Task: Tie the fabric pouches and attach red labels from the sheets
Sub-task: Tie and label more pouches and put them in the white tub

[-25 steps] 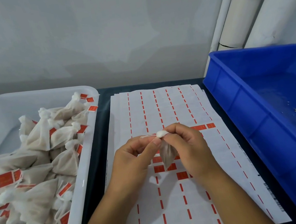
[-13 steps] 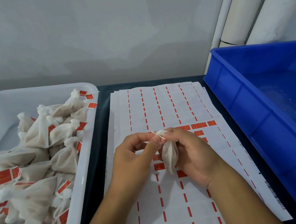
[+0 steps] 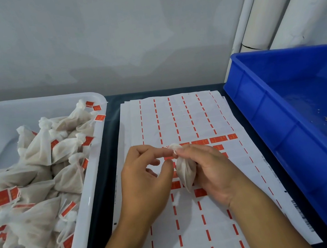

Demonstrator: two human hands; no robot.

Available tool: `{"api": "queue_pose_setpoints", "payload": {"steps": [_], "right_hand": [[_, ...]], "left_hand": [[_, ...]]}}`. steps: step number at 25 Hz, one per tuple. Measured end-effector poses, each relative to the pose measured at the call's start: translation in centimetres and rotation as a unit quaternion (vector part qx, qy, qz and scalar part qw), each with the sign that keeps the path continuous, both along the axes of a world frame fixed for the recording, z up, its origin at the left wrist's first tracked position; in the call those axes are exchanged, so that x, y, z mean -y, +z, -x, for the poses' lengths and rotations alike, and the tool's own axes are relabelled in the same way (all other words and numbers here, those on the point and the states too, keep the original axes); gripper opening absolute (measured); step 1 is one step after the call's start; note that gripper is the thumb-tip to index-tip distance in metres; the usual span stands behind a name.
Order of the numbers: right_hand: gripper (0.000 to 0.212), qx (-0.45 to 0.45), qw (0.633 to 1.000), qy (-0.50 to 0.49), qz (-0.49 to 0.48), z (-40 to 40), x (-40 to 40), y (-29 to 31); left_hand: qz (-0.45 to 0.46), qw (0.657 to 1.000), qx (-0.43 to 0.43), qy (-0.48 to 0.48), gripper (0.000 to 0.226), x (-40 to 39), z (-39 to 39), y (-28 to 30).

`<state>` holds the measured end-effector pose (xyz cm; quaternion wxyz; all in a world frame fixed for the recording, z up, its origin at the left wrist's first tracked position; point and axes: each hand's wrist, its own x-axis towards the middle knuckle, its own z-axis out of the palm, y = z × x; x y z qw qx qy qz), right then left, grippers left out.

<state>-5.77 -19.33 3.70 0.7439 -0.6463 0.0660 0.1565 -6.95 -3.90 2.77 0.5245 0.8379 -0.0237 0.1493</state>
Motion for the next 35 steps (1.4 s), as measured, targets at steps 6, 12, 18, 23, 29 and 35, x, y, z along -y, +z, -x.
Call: {"api": "queue_pose_setpoints", "payload": {"steps": [6,12,18,23,29,35], "right_hand": [[0.023,0.059,0.992,-0.004,0.109,0.1,-0.2,0.2],[0.018,0.111,0.980,-0.004,0.163,0.3,-0.4,0.0],[0.020,0.175,0.959,-0.027,0.221,0.3,-0.8,-0.2],[0.031,0.272,0.929,-0.010,0.251,0.6,-1.1,0.0],[0.021,0.303,0.912,0.043,0.273,1.0,-1.8,0.0],[0.030,0.274,0.915,0.053,0.292,1.0,-1.6,0.1]], "left_hand": [[0.107,0.990,-0.091,-0.004,0.020,0.0,-0.2,0.8],[-0.033,0.999,0.010,0.019,0.009,-0.5,-0.3,0.1],[-0.065,0.996,0.053,0.041,0.006,-0.6,-0.5,-0.2],[0.093,0.994,-0.054,0.033,0.008,-0.2,-0.6,0.0],[0.210,0.972,-0.107,-0.002,0.024,-0.8,-0.7,0.5],[0.227,0.972,-0.056,0.021,0.019,-0.8,-0.7,0.9]]}}
